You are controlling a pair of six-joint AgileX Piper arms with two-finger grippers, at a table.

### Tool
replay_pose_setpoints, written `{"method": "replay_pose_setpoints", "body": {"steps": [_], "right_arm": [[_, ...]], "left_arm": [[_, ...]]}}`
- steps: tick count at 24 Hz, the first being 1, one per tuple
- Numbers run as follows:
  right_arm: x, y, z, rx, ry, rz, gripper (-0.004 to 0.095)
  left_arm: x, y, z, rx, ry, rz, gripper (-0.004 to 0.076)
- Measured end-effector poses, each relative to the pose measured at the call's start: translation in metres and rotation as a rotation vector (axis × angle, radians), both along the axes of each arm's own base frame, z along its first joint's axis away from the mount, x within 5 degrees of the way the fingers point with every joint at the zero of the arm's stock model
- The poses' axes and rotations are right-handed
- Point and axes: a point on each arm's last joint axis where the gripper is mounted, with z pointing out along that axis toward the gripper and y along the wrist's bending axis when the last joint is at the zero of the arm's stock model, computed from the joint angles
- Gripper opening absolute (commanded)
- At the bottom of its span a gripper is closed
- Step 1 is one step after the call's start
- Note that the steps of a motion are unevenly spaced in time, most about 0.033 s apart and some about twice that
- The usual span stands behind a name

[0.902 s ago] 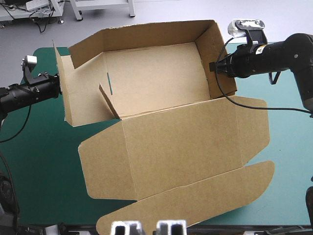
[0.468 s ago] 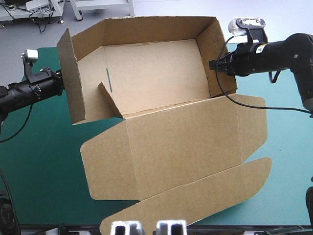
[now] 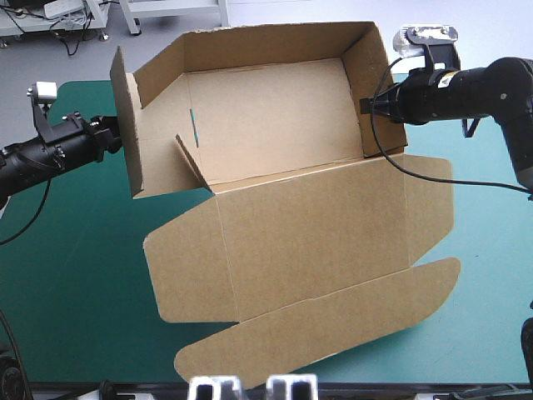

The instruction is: Fold the box

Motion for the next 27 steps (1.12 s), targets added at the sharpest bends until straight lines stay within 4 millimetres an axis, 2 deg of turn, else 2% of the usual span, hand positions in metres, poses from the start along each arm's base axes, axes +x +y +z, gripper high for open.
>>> {"method": "replay_pose_setpoints", "body": {"steps": [5, 11, 14, 18, 27], "right_arm": [[-0.002, -0.001, 0.004, 0.008, -0.028, -0.007, 0.0000], [0.001, -0.001, 0.007, 0.012, -0.076, -0.017, 0.0001], [0.002, -0.003, 0.010, -0.003, -0.114, -0.034, 0.0001], [-0.002, -0.008, 0.016, -0.041, -0.154, -0.056, 0.0000], [-0.004, -0.011, 0.021, -0.057, -0.198, -0.075, 0.0000]], "left_arm": [[0.000, -0.001, 0.006, -0.071, -0.021, 0.002, 0.0016], [0.000, -0.023, 0.012, -0.109, -0.034, -0.078, 0.0016], [-0.001, -0.030, 0.022, -0.107, -0.065, -0.106, 0.0016], [-0.002, -0.031, 0.031, -0.101, -0.092, -0.110, 0.0016], [-0.002, -0.031, 0.031, -0.108, -0.083, -0.108, 0.0016]]}}
